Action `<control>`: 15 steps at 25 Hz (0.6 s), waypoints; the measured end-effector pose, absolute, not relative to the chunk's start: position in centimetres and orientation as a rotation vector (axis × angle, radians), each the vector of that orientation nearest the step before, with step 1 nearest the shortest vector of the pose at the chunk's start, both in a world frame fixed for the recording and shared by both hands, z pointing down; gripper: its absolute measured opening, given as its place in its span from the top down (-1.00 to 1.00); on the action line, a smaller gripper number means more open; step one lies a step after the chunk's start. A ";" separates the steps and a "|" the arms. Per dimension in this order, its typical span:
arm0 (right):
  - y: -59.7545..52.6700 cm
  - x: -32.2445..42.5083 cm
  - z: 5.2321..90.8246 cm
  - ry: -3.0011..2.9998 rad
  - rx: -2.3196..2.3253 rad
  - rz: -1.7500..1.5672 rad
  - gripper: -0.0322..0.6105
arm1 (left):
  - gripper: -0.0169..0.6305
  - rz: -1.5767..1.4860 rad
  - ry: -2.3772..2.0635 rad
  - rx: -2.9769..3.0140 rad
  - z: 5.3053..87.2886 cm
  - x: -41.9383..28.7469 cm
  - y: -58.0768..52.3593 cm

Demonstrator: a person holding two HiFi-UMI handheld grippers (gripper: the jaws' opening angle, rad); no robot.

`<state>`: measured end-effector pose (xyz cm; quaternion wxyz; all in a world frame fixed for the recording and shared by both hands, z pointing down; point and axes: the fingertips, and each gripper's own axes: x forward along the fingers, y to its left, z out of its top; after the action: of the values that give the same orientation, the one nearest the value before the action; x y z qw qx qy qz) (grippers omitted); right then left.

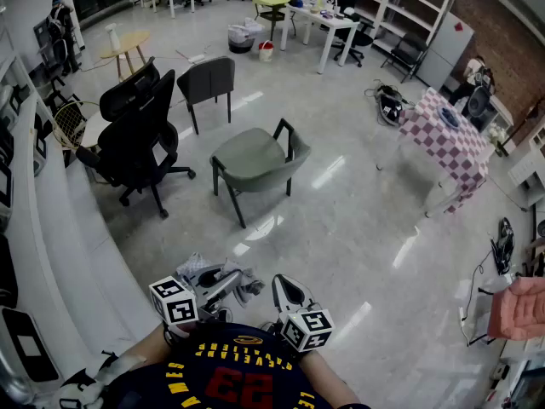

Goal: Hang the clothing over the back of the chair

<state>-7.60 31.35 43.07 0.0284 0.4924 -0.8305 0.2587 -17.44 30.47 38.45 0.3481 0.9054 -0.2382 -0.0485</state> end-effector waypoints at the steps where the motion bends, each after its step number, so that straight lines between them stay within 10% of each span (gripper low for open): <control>1: 31.4 -7.7 43.1 -2.563 1.519 0.798 0.88 | 0.75 -0.128 -0.622 2.347 38.4 -17.6 30.4; 15: 31.7 -7.4 43.1 -2.587 1.517 0.784 0.87 | 0.75 -0.139 -0.663 2.343 38.7 -18.0 30.3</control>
<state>-7.37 31.71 43.06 0.0208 0.4892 -0.8345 0.2528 -18.00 30.27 38.73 0.3442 0.9019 -0.2553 -0.0537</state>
